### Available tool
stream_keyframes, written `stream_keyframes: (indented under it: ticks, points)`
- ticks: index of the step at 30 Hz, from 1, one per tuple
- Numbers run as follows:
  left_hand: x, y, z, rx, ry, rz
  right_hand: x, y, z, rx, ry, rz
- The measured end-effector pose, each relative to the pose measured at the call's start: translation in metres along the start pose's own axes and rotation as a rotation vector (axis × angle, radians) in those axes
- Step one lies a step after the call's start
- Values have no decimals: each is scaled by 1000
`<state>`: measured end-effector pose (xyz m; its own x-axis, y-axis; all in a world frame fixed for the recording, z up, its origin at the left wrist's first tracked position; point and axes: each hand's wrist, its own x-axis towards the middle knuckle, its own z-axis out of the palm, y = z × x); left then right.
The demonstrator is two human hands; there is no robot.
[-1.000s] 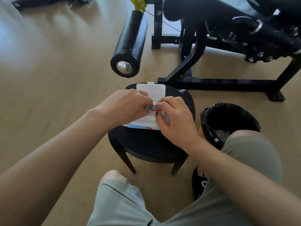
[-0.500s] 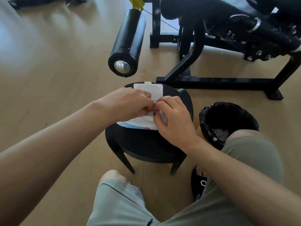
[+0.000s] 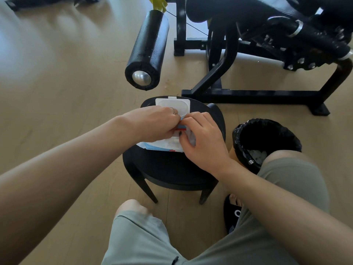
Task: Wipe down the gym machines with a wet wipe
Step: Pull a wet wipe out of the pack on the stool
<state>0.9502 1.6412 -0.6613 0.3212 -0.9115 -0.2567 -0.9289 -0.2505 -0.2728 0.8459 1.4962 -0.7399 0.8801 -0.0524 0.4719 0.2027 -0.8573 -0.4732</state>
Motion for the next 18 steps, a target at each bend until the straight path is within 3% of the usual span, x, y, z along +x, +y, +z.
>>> stream_keyframes:
  ticks: [3, 11, 18]
  points:
    - [-2, -5, 2, -39, -11, -25, 0, -1, -1, -2, 3, 1]
    - [-17, -8, 15, -361, 147, -135, 1, 0, 0, -6, 4, -14]
    - [-14, -7, 6, -342, 64, -138, 1, 0, 0, 0, 13, -16]
